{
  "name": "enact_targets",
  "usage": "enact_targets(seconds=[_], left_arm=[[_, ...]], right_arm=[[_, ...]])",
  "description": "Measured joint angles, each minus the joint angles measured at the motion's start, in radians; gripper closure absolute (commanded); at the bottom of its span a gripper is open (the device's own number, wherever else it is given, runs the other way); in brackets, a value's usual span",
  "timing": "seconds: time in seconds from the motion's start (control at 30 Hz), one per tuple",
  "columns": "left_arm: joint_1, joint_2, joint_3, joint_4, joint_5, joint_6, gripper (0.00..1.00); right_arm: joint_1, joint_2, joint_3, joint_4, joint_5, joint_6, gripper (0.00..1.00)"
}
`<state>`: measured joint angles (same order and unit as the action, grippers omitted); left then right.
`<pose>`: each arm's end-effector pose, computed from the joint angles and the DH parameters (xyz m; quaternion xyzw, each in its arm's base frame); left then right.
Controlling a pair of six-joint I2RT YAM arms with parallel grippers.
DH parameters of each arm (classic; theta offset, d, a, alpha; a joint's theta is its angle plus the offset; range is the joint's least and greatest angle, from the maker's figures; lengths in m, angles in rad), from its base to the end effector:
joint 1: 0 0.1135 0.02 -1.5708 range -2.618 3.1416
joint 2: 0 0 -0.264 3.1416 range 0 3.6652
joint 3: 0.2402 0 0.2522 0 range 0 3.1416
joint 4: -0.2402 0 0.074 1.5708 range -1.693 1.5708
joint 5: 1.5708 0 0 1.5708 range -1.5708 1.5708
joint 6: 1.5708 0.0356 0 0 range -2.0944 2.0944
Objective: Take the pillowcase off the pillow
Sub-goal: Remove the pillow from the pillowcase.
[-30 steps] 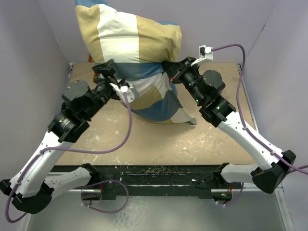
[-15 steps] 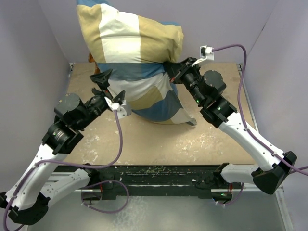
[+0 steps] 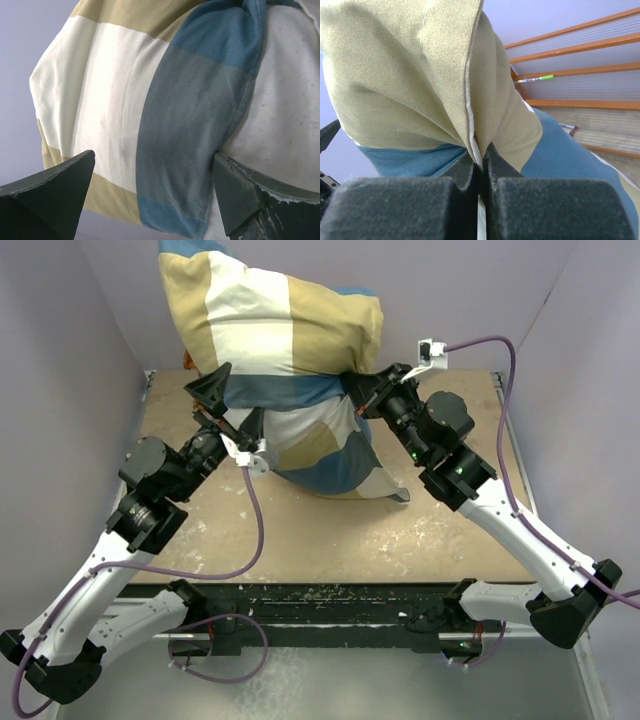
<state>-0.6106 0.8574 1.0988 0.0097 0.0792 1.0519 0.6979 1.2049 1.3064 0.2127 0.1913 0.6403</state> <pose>0.1432 -0.1037 0.4571 0.4736 0.3897 0.1491 0.7756 0.2088 0.1662 0.4782 0.0604 0.5871 0.4555 0.6665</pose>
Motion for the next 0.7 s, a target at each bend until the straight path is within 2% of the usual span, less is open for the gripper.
enact_targets(seconds=[0.2,0.5,0.7], left_arm=[[0.000,0.041,-0.006,0.069,-0.013,0.042,0.00],[0.000,-0.002,-0.041,0.003,0.029,0.078,0.00],[0.000,0.010,-0.094,0.064,0.002,0.145,0.04]], right_arm=[[0.002,0.000,0.000,0.000,0.000,-0.003,1.00],[0.004,0.000,0.000,0.000,-0.002,-0.003,1.00],[0.004,0.000,0.000,0.000,-0.003,-0.004,1.00]])
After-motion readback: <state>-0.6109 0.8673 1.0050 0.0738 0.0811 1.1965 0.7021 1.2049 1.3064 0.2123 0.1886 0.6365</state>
